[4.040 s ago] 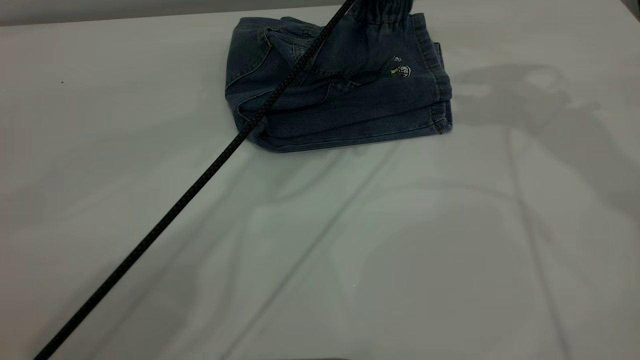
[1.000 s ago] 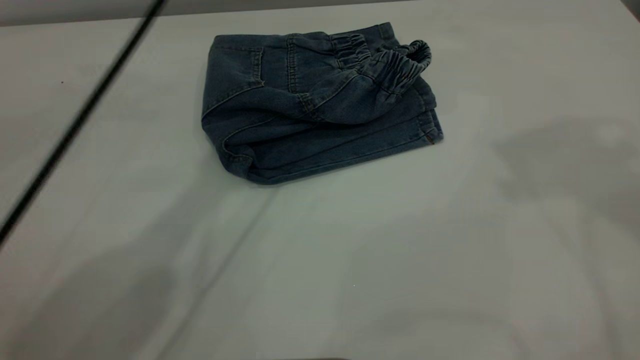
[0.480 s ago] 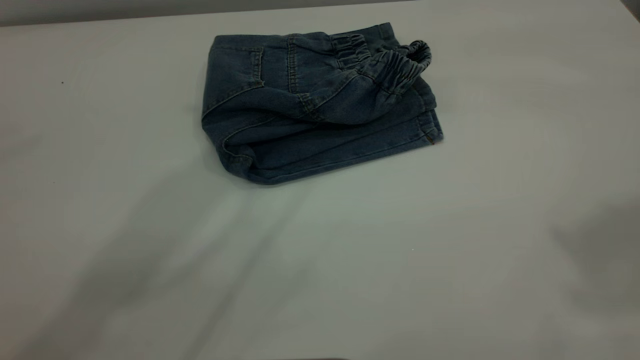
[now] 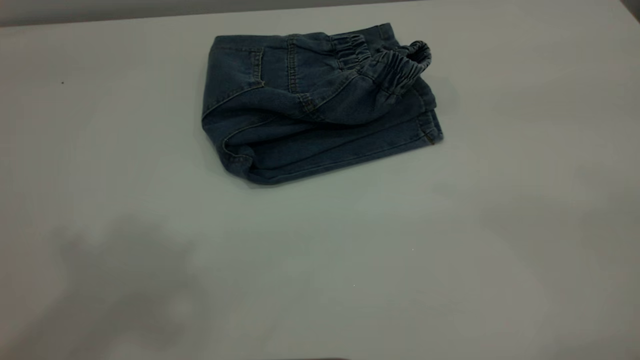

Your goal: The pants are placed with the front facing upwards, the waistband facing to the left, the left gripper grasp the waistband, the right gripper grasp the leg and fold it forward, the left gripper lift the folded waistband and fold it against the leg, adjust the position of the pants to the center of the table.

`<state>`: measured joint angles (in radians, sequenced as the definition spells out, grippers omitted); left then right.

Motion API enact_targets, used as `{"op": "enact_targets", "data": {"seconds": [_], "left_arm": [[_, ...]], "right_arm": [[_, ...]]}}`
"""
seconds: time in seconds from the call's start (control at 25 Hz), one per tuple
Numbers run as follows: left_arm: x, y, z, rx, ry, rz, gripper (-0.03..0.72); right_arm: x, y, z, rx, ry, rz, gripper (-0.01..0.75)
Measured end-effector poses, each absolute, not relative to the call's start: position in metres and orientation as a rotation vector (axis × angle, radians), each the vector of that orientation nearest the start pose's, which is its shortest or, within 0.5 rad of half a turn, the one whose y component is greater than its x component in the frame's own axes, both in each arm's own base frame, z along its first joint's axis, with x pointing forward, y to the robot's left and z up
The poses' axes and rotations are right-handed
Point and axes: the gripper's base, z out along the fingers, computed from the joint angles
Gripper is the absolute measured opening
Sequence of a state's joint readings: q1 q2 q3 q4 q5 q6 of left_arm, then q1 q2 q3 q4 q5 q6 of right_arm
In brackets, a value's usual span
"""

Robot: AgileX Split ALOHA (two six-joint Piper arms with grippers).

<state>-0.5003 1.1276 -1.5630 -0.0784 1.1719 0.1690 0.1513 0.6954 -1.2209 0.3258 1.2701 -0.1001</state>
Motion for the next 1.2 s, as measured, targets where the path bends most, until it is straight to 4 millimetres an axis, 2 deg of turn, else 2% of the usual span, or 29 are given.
{"op": "enact_targets", "data": {"seconds": [0.12, 0.28, 0.4, 0.52, 0.72, 0.88, 1.08, 1.2], "left_arm": [[0.124, -0.075, 0.471, 0.735, 2.085, -0.281, 0.339], [0.081, -0.052, 0.448, 0.73, 2.058, -0.283, 0.339], [0.052, -0.036, 0.428, 0.722, 2.029, -0.286, 0.339], [0.031, -0.024, 0.404, 0.72, 2.018, -0.288, 0.339], [0.016, -0.018, 0.356, 0.736, 2.065, -0.302, 0.339], [0.008, -0.014, 0.328, 0.742, 2.084, -0.316, 0.339], [0.006, -0.014, 0.303, 0.752, 2.126, -0.313, 0.339], [0.009, -0.015, 0.292, 0.739, 2.172, -0.32, 0.339]], "right_arm": [[0.042, 0.035, 0.431, -0.342, 2.16, 0.425, 0.443], [0.015, 0.03, 0.41, -0.344, 2.127, 0.421, 0.443], [-0.002, 0.028, 0.391, -0.348, 2.11, 0.416, 0.443], [-0.012, 0.024, 0.367, -0.361, 2.109, 0.379, 0.443], [-0.016, 0.017, 0.321, -0.369, 2.163, 0.282, 0.443], [-0.012, 0.016, 0.29, -0.367, 2.181, 0.253, 0.443], [-0.004, 0.016, 0.27, -0.391, 2.159, 0.226, 0.443], [-0.002, 0.016, 0.265, -0.395, 2.171, 0.222, 0.443]]}}
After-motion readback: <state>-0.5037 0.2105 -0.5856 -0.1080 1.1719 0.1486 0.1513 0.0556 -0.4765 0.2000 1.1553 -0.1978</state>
